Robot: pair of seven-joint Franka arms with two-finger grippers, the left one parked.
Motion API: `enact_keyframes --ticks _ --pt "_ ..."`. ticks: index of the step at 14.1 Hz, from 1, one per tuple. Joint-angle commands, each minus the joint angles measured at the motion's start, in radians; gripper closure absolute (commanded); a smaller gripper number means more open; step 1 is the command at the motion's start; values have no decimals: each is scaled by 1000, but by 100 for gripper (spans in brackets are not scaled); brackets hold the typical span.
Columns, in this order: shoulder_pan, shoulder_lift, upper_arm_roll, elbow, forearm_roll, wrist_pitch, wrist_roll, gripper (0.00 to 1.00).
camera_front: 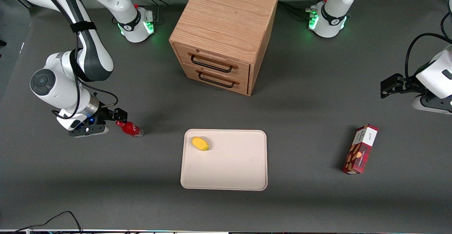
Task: Place coke bottle on tray
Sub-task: 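Move the right gripper down over the red Coca-Cola bottle, then close the right gripper on the bottle's cap end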
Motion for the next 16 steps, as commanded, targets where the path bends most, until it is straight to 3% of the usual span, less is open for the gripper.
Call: enact_keyframes --ticks 1,3,5,9,10,13,16 --pt "6 -5 7 -44 -16 64 23 8" --pt "6 -13 8 -76 -16 99 23 10" --pt "6 -14 8 -83 -16 103 23 24" --pt "4 -20 8 -84 -16 100 23 90" --pt "4 -25 8 -83 -17 97 23 100" --pt "6 -62 21 -73 -16 57 29 100" --pt "5 -103 21 90 -13 -220 30 100"
